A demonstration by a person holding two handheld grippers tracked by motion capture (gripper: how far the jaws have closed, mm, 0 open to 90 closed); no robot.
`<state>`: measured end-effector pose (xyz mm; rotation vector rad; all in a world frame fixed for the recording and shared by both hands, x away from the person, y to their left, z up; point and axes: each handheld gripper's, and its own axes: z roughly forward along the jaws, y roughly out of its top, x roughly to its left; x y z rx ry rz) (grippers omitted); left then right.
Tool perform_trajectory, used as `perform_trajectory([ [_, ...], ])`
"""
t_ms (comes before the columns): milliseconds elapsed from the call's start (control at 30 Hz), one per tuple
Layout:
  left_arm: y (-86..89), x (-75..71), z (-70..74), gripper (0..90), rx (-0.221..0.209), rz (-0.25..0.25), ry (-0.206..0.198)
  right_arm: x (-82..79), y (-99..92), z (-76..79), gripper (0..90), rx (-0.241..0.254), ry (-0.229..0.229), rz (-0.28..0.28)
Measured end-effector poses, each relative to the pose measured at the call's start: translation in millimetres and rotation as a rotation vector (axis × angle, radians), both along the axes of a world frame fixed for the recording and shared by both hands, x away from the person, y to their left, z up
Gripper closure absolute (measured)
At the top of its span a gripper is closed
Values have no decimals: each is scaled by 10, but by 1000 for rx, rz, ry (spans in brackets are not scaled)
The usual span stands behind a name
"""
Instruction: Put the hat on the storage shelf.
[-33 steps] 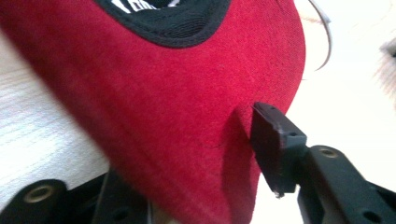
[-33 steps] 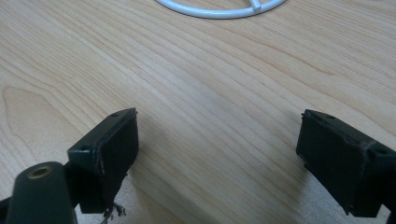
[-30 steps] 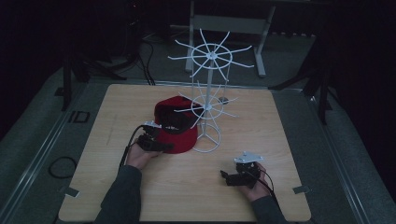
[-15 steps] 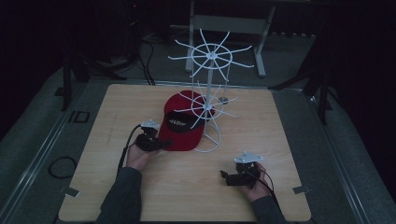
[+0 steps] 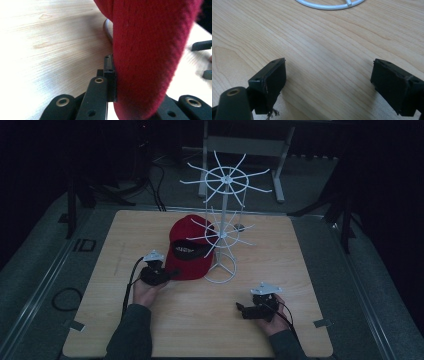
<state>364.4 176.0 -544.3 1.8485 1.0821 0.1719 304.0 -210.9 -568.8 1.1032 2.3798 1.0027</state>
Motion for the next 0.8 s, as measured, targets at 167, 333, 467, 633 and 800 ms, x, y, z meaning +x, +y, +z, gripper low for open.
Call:
perform_trajectory([
  [167, 30, -5, 11, 856, -6, 17, -12, 0, 0, 0, 128, 0, 0, 0],
  [333, 81, -21, 48, 855, -21, 37, -19, 0, 0, 0, 128, 0, 0, 0],
  [467, 134, -41, 103, 855, -24, 58, -34, -1, 0, 0, 128, 1, 1, 0],
  [633, 178, -71, 162, 855, -39, 82, -54, 0, 0, 0, 128, 0, 0, 1],
  [800, 201, -95, 197, 855, -48, 103, -69, 0, -1, 0, 128, 0, -1, 1],
])
